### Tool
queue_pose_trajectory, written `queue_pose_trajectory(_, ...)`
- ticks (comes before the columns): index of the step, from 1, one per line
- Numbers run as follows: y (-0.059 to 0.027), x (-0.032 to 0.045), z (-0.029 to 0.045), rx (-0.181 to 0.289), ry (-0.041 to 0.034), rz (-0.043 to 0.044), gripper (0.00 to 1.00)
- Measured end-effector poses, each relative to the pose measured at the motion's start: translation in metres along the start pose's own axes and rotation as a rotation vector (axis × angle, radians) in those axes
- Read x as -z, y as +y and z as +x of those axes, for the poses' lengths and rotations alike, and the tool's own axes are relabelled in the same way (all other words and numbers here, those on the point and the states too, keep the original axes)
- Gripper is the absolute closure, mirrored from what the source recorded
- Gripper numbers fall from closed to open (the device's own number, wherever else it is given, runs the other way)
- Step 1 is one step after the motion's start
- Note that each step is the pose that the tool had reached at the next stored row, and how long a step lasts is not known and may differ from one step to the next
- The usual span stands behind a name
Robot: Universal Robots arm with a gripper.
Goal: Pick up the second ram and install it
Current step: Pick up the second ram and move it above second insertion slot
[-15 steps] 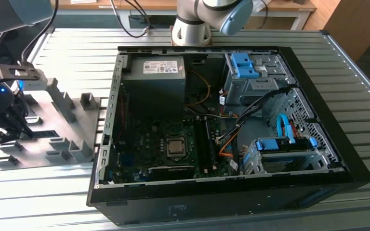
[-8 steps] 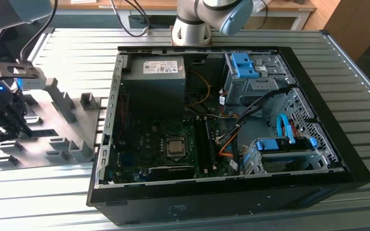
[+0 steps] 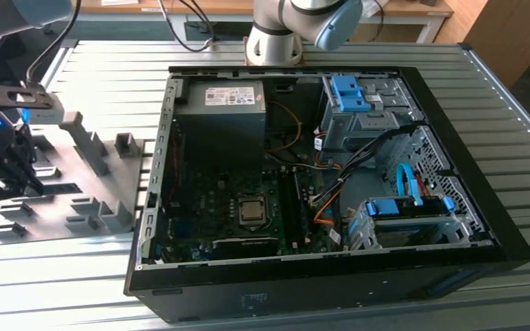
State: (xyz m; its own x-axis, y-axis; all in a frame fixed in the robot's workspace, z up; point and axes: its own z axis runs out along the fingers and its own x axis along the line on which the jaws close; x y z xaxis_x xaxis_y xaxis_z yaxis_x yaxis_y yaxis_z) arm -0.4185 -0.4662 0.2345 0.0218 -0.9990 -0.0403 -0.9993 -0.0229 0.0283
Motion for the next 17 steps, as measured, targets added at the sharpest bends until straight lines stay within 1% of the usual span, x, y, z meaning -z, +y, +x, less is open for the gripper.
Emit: queue_pose_trajectory(17, 0.0003, 0.01, -0.0004, 0.0, 0.0, 0.0, 0.86)
